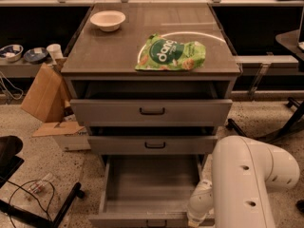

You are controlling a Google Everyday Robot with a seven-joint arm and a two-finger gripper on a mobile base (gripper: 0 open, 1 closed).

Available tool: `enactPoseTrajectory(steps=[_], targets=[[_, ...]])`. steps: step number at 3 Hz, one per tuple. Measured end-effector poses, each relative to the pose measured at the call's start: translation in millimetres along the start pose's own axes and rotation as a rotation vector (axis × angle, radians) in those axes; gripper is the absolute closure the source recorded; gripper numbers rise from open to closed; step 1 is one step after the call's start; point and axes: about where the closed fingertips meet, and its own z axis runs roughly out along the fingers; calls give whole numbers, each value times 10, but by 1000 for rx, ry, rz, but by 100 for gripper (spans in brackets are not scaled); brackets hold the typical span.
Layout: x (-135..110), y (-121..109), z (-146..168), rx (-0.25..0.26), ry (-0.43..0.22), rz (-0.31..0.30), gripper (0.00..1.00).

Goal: Open bottom drawer

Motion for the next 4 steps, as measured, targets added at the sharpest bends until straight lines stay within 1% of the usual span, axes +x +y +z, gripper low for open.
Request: enactPoseTrajectory(steps=[3, 4], targets=[[0, 0, 0, 0, 0, 0, 5], [0, 1, 0, 0, 0, 0, 0]])
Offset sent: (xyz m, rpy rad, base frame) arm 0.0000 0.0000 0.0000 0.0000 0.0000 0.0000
